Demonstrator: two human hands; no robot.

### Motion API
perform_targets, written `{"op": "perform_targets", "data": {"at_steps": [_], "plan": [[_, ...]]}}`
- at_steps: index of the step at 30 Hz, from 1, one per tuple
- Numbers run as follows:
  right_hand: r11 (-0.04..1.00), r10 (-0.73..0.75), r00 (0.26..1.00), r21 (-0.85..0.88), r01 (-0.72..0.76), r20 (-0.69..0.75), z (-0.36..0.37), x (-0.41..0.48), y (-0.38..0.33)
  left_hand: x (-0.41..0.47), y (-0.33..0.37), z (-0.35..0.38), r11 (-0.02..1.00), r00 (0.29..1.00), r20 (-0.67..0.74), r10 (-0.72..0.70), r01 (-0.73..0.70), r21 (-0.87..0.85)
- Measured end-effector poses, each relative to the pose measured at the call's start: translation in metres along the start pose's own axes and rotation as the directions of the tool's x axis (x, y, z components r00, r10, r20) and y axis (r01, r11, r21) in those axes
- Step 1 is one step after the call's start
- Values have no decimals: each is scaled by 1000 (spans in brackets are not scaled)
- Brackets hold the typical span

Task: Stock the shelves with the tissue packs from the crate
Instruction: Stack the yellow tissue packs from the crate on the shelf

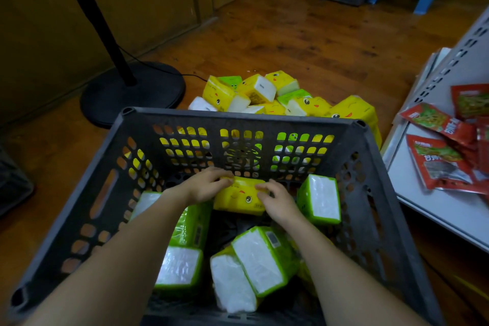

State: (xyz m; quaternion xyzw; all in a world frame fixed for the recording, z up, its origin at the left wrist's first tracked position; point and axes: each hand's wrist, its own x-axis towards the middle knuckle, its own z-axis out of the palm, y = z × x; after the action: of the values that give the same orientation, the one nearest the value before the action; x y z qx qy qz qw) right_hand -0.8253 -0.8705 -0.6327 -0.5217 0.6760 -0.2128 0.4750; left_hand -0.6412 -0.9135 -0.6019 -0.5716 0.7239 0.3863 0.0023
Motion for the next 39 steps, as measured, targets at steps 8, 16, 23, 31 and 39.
{"op": "perform_targets", "data": {"at_steps": [8, 16, 23, 31, 39], "plan": [[998, -2, 1000, -68, 4, 30, 5, 1, -6, -1, 6, 0, 1000, 1000, 21, -23, 23, 6], [989, -69, 991, 121, 82, -114, -2, -2, -11, 2, 10, -1, 998, 994, 82, -70, 70, 4], [951, 17, 993, 308, 20, -118, 1, 1, -12, 1, 23, -2, 989, 991, 130, 31, -49, 140], [480, 289, 957, 865, -147, 3, -7, 2, -18, 3, 26, 6, 995, 987, 154, 44, -57, 84], [565, 386, 914, 752, -340, 123, 0, -2, -21, 5, 20, 8, 982, 992, 128, -6, -19, 190]]}}
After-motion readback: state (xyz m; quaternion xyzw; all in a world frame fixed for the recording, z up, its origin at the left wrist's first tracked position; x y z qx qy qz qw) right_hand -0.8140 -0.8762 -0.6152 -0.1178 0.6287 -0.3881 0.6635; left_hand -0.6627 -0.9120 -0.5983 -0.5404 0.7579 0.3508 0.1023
